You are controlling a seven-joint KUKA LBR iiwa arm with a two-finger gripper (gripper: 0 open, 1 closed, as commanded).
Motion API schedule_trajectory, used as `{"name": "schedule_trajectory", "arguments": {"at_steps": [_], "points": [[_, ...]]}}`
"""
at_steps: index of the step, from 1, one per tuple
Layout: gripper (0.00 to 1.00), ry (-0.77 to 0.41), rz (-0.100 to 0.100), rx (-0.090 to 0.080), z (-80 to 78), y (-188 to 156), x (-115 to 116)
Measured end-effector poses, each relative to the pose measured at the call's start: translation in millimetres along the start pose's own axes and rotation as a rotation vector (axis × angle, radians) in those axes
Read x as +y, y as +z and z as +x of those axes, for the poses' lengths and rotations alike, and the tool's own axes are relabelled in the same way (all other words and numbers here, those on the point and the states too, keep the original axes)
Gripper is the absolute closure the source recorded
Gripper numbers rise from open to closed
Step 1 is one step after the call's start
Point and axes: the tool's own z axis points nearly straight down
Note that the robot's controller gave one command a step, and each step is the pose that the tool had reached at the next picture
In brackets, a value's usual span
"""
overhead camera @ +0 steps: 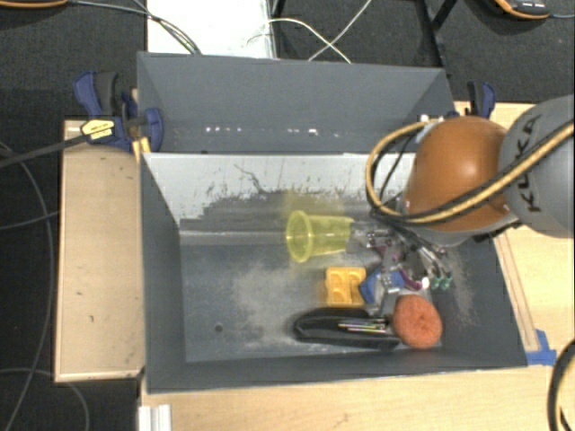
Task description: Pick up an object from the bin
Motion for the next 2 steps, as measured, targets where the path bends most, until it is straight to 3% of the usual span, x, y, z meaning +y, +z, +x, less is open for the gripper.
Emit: {"name": "schedule_trajectory", "arguments": {"at_steps": [1, 2], "points": [[0.0, -0.618, -0.005, 0.016, -26.7, 54.6, -60.3], [0.0, -0.192, 0.0, 0.009, -39.6, 78.1, -44.9]]}}
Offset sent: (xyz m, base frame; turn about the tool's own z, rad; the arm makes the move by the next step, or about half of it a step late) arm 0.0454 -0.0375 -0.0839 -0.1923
